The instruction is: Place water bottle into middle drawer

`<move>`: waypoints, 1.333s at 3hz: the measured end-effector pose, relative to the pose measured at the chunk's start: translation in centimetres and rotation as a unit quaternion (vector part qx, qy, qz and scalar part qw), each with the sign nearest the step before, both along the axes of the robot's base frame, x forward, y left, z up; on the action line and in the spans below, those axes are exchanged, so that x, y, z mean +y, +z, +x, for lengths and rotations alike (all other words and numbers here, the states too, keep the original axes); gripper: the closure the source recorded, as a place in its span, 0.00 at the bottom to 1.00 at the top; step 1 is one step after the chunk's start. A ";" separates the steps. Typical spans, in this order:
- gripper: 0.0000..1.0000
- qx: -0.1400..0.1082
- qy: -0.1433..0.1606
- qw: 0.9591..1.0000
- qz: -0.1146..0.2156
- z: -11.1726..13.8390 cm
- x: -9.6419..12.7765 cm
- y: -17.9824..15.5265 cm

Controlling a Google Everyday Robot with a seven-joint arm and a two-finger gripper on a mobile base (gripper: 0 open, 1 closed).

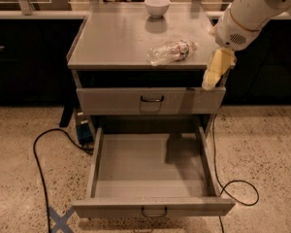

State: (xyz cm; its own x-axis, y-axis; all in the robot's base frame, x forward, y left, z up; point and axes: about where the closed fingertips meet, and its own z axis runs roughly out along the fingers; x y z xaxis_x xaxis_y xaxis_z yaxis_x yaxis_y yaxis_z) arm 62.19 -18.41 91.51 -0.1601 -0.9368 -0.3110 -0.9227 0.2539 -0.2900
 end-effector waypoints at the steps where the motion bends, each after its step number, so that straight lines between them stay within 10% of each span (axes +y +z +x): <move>1: 0.00 -0.016 -0.011 1.000 0.018 6.1 0.4 -1.1; 4: 0.00 -0.030 0.028 0.998 0.050 11.3 2.6 -2.2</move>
Offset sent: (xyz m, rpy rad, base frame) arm 0.1367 0.0410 -0.0118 0.1141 -0.0852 0.1302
